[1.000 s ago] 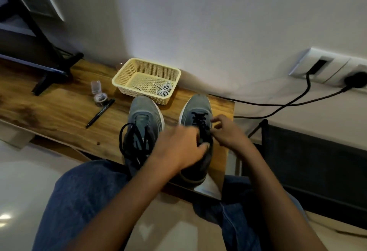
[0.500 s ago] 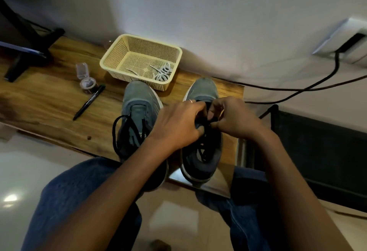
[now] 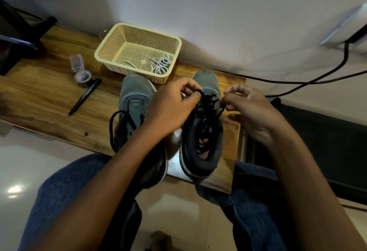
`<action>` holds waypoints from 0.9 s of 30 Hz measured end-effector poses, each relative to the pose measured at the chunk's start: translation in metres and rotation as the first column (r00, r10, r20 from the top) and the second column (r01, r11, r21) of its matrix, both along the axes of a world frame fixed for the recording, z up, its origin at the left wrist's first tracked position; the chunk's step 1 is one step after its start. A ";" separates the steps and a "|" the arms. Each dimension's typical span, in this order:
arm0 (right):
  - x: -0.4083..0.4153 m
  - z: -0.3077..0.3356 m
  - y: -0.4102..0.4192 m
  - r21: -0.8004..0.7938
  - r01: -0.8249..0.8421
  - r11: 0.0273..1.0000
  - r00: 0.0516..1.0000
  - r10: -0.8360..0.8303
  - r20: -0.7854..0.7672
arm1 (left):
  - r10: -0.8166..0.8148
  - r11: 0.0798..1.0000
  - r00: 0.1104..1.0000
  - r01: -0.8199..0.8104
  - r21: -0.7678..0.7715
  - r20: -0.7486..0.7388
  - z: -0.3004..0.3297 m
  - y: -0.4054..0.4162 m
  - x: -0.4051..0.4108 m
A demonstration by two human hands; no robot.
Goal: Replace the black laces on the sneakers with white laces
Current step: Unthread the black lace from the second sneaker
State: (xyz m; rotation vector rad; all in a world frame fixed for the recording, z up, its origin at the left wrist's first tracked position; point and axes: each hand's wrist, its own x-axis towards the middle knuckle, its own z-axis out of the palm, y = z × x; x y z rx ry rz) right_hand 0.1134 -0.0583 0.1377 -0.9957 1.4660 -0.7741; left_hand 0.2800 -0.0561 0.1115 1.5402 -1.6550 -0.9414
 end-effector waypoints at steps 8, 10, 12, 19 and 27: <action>-0.005 0.011 -0.002 -0.039 0.394 0.918 0.821 -0.333 0.464 | 0.337 0.939 0.689 -0.299 0.173 -0.642 0.018 -0.009 0.003; -0.008 0.014 -0.002 -0.050 0.454 0.890 0.725 -0.337 0.600 | 0.414 0.901 0.592 -0.377 0.216 -0.691 0.018 -0.013 0.008; -0.013 0.016 -0.002 -0.080 0.488 0.869 0.661 -0.309 0.684 | 0.476 0.853 0.501 -0.464 0.240 -0.723 0.020 -0.019 0.015; -0.015 0.013 -0.004 -0.435 0.653 0.620 0.755 -0.484 0.443 | 0.615 0.709 0.447 -0.674 0.207 -0.650 0.011 -0.031 0.034; -0.014 0.002 -0.003 -0.589 0.411 0.696 0.847 -0.531 -0.036 | 0.421 0.893 0.904 -0.401 0.203 -0.065 0.000 -0.031 0.046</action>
